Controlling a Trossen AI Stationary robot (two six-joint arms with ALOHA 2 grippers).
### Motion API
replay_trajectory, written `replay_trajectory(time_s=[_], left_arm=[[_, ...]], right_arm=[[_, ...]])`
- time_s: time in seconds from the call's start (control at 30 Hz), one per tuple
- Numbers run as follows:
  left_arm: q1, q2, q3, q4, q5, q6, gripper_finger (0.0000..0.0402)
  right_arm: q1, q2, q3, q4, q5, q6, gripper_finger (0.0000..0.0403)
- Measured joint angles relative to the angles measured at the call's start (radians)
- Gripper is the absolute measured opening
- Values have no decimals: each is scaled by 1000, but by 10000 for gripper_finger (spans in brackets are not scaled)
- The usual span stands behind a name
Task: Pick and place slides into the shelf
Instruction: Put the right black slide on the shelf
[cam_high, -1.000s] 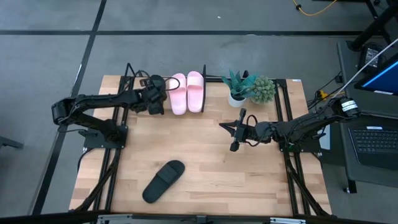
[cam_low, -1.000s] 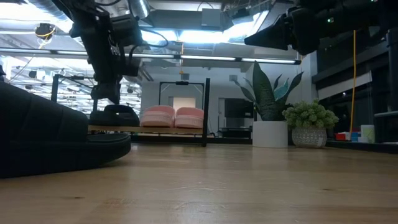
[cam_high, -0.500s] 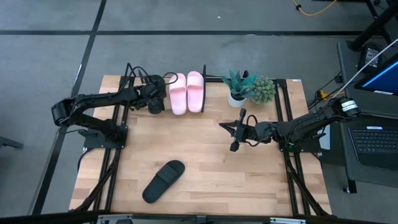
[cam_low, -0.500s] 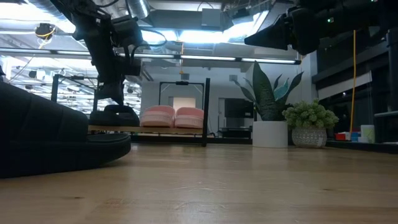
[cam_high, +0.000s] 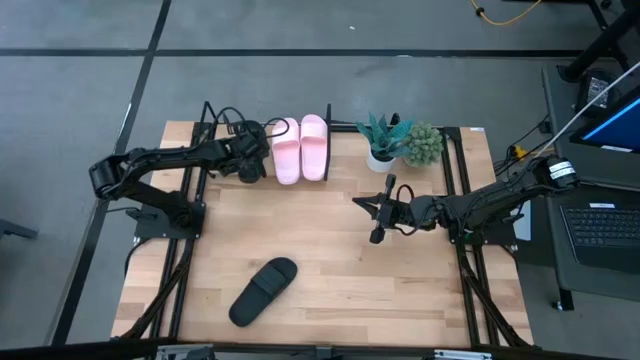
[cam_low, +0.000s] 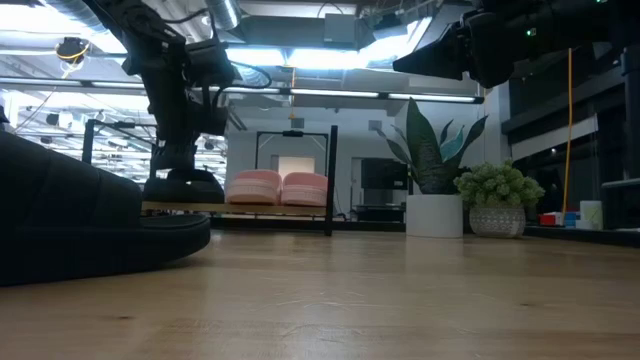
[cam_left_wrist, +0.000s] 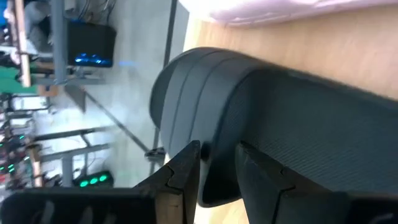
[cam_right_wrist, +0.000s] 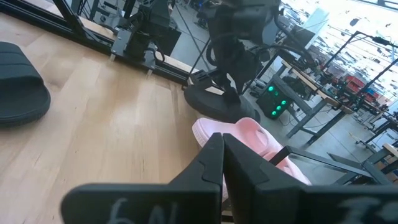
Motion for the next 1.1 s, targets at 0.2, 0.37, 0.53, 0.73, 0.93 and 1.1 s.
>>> replay_trajectory(time_s=[0.2,0.37,0.53,0.73,0.93,1.1], left_arm=[[0,4,0,7,-10,-1,94],[0,4,0,26,-11,-2,83],[0,3,0,26,-11,-11,38],[0,3,0,26,-10,-44,7],[0,3,0,26,-9,-77,3],[-1,3,0,26,-6,-82,2]], right_arm=[[0,0,0,0,0,0,12],[0,0,0,0,0,0,12],[0,0,0,0,0,0,12],[0,0,0,0,0,0,12],[0,0,0,0,0,0,12],[0,0,0,0,0,0,12]])
